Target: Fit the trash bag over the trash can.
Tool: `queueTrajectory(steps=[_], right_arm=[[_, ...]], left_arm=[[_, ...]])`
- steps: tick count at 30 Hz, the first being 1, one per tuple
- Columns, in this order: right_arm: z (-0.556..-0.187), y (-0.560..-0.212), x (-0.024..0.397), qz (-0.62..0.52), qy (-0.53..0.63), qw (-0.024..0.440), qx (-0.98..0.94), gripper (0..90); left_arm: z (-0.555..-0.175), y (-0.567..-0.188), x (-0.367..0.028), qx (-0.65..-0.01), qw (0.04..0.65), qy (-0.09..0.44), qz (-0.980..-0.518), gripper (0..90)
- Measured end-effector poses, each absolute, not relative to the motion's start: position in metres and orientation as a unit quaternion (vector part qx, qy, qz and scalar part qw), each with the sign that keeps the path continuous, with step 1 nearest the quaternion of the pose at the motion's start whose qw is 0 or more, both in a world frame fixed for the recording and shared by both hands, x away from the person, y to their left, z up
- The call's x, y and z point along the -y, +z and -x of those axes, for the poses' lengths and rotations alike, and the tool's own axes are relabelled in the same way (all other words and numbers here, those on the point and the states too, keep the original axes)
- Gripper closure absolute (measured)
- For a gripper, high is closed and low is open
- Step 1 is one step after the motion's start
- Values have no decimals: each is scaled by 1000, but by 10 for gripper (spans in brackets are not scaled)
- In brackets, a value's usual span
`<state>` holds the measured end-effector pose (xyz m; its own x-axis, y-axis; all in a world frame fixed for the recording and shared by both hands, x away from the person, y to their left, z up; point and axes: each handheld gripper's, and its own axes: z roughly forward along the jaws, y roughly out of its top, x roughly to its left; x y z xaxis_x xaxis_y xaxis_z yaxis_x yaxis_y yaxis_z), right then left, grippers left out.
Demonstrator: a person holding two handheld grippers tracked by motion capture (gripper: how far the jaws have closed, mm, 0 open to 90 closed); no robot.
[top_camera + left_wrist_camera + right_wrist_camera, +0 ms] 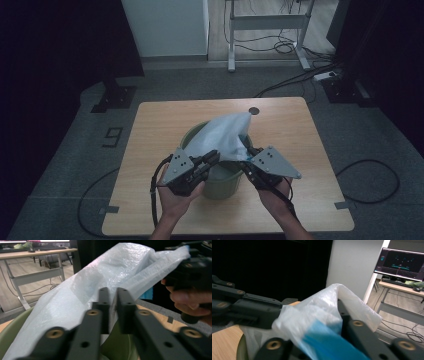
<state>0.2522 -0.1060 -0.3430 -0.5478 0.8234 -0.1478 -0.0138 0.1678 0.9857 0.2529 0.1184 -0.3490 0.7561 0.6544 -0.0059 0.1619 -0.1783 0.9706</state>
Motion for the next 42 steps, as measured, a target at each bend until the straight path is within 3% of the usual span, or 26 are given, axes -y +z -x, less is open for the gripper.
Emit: queueTrajectory(steps=[1,7,14,19,26,33,42], right_arm=[[-252,-344,106,-301,571,366,-670,716],[-241,-358,108,-321,576,375,-652,429],[-233,-381,119,-350,573,362,-647,393],[-232,-390,124,-359,564,355,-653,490],[-237,-400,136,-373,564,316,-666,876],[-250,-398,150,-382,531,361,-665,889],[-278,-390,181,-413,512,378,-651,888]], left_arm=[[-254,-349,-120,-282,581,212,-733,892],[-259,-348,-130,-315,601,212,-704,899],[-263,-347,-138,-329,609,212,-690,899],[-263,-350,-139,-328,612,211,-688,899],[-261,-349,-147,-330,623,215,-676,900],[-256,-345,-173,-338,643,212,-654,899],[-245,-359,-210,-363,656,200,-632,899]])
